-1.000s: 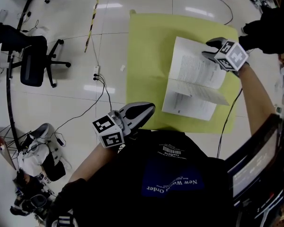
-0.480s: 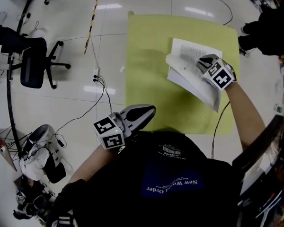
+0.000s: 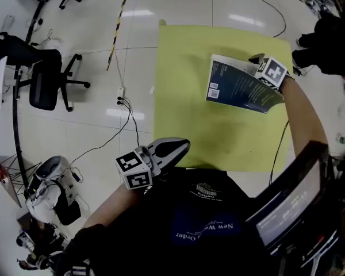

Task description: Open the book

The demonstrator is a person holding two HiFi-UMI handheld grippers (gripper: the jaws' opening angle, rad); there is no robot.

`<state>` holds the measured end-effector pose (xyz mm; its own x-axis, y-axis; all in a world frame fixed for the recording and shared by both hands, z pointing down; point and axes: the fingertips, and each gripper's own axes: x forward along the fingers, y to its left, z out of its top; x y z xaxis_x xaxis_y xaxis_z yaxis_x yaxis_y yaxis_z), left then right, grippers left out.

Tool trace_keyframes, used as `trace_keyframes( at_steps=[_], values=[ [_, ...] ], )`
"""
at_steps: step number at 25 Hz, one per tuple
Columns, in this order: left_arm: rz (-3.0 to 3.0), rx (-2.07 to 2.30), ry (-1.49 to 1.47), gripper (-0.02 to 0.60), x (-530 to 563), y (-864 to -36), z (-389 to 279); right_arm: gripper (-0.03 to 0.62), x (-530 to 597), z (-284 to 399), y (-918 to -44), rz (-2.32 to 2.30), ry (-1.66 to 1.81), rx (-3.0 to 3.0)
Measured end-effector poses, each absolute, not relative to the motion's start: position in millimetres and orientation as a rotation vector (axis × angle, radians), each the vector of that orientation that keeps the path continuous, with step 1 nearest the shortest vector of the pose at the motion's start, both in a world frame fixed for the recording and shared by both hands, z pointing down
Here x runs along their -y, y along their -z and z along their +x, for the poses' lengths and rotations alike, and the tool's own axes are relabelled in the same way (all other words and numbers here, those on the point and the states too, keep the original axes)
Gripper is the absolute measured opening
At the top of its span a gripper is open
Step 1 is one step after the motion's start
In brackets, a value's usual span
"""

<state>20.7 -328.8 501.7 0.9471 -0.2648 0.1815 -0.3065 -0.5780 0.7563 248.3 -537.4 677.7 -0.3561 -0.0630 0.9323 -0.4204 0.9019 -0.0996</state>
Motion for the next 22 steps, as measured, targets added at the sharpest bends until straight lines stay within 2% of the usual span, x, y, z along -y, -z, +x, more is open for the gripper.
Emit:
trace_keyframes(
  at_steps=[5,8,10,11,13,14,22],
  values=[
    [2.198,0.428,-0.072,0.006,326.0,-506.2,13.0,0.402,538.5,245.8,-689.2,0.206,-0.568,1.913],
    [2.192,0.441,-0.074,0.006,325.5,-507.7,10.0,0.4,540.0,245.3,-686.3,0.196,-0.565,1.913],
    [2.198,0.441,-0.078,0.006,325.1,-507.7,11.0,0.348,544.1,250.5,-680.7,0.23,-0.498,1.901],
    [2.201,0.44,-0.079,0.006,325.5,-507.3,12.2,0.297,548.0,254.5,-676.6,0.257,-0.45,1.895],
    [2.207,0.435,-0.077,0.007,327.5,-505.7,14.4,0.113,556.3,258.3,-665.0,0.31,-0.382,1.9],
    [2.21,0.434,-0.074,0.006,328.3,-504.5,15.3,0.076,558.0,257.7,-659.2,0.323,-0.374,1.908],
    [2.253,0.446,-0.04,0.006,330.8,-485.6,13.6,0.043,525.3,240.1,-593.3,0.281,-0.262,1.925]
  ],
)
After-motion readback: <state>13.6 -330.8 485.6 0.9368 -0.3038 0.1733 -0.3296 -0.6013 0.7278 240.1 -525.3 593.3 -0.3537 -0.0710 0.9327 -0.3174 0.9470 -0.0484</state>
